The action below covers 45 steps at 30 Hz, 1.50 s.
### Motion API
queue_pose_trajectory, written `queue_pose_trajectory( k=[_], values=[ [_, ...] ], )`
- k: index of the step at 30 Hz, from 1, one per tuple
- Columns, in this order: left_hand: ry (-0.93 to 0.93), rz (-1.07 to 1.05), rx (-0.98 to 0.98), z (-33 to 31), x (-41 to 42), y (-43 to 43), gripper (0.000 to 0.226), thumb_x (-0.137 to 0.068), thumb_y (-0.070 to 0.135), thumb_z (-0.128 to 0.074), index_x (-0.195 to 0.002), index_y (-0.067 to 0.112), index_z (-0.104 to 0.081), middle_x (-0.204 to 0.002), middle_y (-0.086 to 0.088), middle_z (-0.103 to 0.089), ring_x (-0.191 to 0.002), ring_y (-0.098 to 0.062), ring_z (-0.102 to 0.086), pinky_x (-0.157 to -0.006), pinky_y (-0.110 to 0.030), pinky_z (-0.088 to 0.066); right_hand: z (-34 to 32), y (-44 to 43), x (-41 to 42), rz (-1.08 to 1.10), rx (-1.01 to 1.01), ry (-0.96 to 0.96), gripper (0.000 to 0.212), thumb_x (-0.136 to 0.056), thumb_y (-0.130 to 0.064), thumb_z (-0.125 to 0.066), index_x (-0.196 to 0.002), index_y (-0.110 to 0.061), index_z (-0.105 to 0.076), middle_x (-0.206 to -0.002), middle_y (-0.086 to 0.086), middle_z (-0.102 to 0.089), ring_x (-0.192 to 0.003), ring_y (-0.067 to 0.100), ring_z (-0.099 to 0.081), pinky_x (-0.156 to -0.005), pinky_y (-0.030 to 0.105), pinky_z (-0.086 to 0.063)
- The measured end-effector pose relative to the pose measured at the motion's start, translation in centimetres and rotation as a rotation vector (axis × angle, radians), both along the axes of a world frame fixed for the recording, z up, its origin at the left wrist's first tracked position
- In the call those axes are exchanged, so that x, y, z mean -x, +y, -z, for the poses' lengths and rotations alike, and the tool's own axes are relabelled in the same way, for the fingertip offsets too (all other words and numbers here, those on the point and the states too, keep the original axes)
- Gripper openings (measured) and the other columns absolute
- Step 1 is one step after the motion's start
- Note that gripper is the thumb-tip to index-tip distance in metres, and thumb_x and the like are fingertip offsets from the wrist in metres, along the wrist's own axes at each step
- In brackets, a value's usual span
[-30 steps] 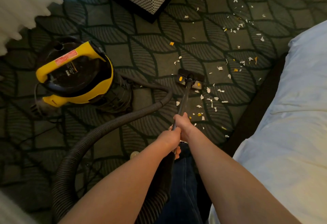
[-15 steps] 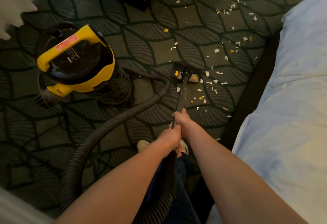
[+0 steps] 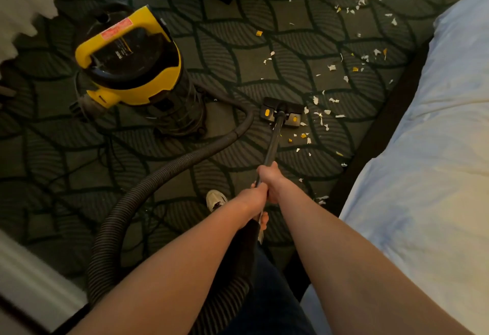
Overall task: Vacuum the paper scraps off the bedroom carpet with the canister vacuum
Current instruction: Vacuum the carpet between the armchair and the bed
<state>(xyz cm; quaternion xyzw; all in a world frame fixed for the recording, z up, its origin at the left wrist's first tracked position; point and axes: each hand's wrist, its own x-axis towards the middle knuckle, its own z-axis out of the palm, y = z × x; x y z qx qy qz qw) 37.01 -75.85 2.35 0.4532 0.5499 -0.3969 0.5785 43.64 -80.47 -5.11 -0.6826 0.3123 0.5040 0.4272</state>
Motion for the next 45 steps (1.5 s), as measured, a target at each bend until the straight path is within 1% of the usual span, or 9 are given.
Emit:
queue_pose_trajectory(
  k=[4,10,15,20,25,30,34,39,45],
  values=[
    [0.014,-0.045,0.043,0.1,2.1,-1.9,0.050,-0.095,0.054,-0.035,-0.111,0.012,-0.055,-0.061,-0.005,-0.047,-0.049,-0.014,-0.045,-0.044,-0.024,-0.038,-0.7,-1.8,2.0,-0.032,-0.001,0.006,0.057,-0.102,-0.017,-0.038,-0.152,-0.031,-0.015,-0.131,0.016,-0.046,-0.096,0.028,-0.058,-0.065,0.038,-0.054],
    [0.012,-0.004,0.011,-1.0,4.9,-3.6,0.052,-0.097,0.054,-0.030,-0.113,0.011,-0.055,-0.064,-0.006,-0.048,-0.048,-0.014,-0.044,-0.036,-0.017,-0.034,-0.8,-3.6,5.0,-0.081,0.014,0.024,0.062,-0.102,-0.020,-0.038,-0.154,-0.034,-0.009,-0.138,0.019,-0.045,-0.108,0.032,-0.057,-0.083,0.045,-0.054],
    [0.008,0.032,0.034,-2.0,7.0,-4.1,0.054,-0.099,0.053,-0.028,-0.121,0.011,-0.051,-0.063,-0.007,-0.046,-0.046,-0.015,-0.042,-0.033,-0.014,-0.033,-1.5,-4.4,7.2,-0.052,0.003,0.043,0.057,-0.102,-0.018,-0.039,-0.152,-0.032,-0.016,-0.134,0.018,-0.046,-0.103,0.031,-0.058,-0.064,0.039,-0.053],
    [0.037,0.030,0.058,-2.0,9.9,-3.9,0.055,-0.097,0.055,-0.031,-0.120,0.009,-0.052,-0.062,-0.005,-0.045,-0.046,-0.014,-0.043,-0.038,-0.021,-0.035,-1.4,-4.6,10.3,-0.008,-0.008,0.043,0.060,-0.102,-0.016,-0.038,-0.153,-0.030,-0.012,-0.137,0.018,-0.045,-0.111,0.033,-0.057,-0.091,0.047,-0.053],
    [0.042,0.069,0.079,-1.4,12.7,-2.8,0.055,-0.095,0.059,-0.032,-0.104,0.009,-0.053,-0.059,-0.005,-0.046,-0.046,-0.015,-0.044,-0.042,-0.024,-0.037,-1.8,-3.7,13.2,0.035,-0.018,0.056,0.061,-0.101,-0.017,-0.040,-0.153,-0.034,-0.013,-0.132,0.017,-0.048,-0.109,0.033,-0.057,-0.091,0.050,-0.053],
    [0.044,0.109,0.097,-1.4,15.2,-1.8,0.066,-0.093,0.062,-0.034,-0.123,0.007,-0.054,-0.060,-0.005,-0.048,-0.045,-0.014,-0.045,-0.041,-0.023,-0.038,-2.6,-2.9,15.7,0.079,-0.024,0.097,0.070,-0.101,-0.019,-0.038,-0.154,-0.040,0.001,-0.136,0.018,-0.046,-0.111,0.034,-0.057,-0.088,0.049,-0.054],
    [0.073,0.152,0.093,-1.7,16.5,-0.9,0.060,-0.094,0.059,-0.032,-0.107,0.005,-0.056,-0.060,-0.006,-0.048,-0.043,-0.014,-0.045,-0.037,-0.021,-0.037,-2.8,-2.3,17.2,0.086,-0.008,0.106,0.071,-0.101,-0.019,-0.038,-0.155,-0.038,0.005,-0.143,0.019,-0.040,-0.113,0.034,-0.055,-0.094,0.052,-0.052],
    [0.084,0.216,0.088,-2.4,18.0,0.3,0.062,-0.097,0.056,-0.030,-0.113,0.003,-0.056,-0.058,-0.007,-0.046,-0.039,-0.015,-0.042,-0.033,-0.016,-0.036,-3.0,-1.3,19.2,0.125,-0.005,0.120,0.071,-0.100,-0.019,-0.040,-0.155,-0.038,0.001,-0.137,0.019,-0.046,-0.111,0.034,-0.057,-0.090,0.051,-0.054],
    [0.098,0.286,0.109,-2.8,19.5,2.2,0.064,-0.095,0.061,-0.029,-0.117,0.006,-0.055,-0.058,-0.007,-0.047,-0.032,-0.014,-0.045,-0.034,-0.017,-0.038,-3.3,0.0,20.9,0.132,0.009,0.136,0.065,-0.102,-0.022,-0.038,-0.155,-0.035,-0.003,-0.136,0.018,-0.048,-0.103,0.030,-0.057,-0.060,0.037,-0.050]
  ],
)
